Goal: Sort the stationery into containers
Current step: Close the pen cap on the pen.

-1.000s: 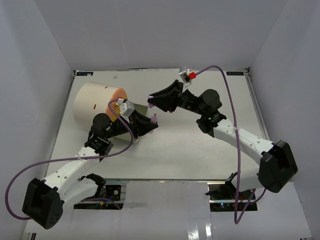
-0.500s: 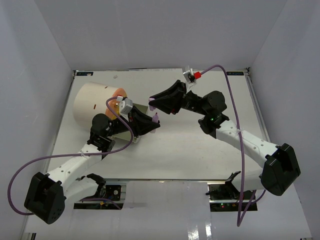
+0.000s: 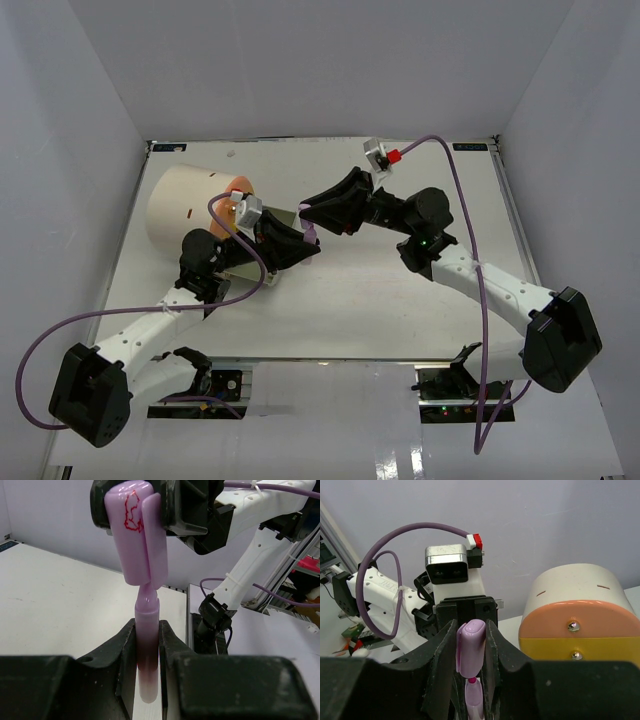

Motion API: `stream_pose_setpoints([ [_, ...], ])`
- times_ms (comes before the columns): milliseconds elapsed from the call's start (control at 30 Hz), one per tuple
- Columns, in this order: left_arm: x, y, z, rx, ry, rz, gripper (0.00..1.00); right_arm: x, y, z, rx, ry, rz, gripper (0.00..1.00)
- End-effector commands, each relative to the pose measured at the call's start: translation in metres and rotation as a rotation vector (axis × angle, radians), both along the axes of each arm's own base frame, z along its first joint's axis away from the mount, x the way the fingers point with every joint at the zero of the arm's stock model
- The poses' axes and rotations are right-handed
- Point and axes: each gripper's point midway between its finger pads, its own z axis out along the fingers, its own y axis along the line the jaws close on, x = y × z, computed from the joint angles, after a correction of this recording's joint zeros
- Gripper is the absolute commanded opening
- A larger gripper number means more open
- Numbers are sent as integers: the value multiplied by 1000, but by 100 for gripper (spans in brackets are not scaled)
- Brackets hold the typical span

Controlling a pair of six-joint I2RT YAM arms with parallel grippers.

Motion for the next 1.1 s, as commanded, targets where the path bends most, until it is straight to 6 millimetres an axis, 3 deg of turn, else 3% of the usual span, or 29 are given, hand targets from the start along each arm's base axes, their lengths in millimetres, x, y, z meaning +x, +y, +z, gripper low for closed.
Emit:
stream_pose_setpoints([
  [0, -7, 4, 30, -56, -78, -5, 0, -14, -9, 21, 53, -68, 18, 8],
  [767, -10, 5, 48, -98, -119, -17, 0, -17, -7, 13, 39, -57, 37, 8],
  [1067, -6, 6, 67, -155, -148, 5, 0, -20, -5, 2, 3, -40, 72, 11],
])
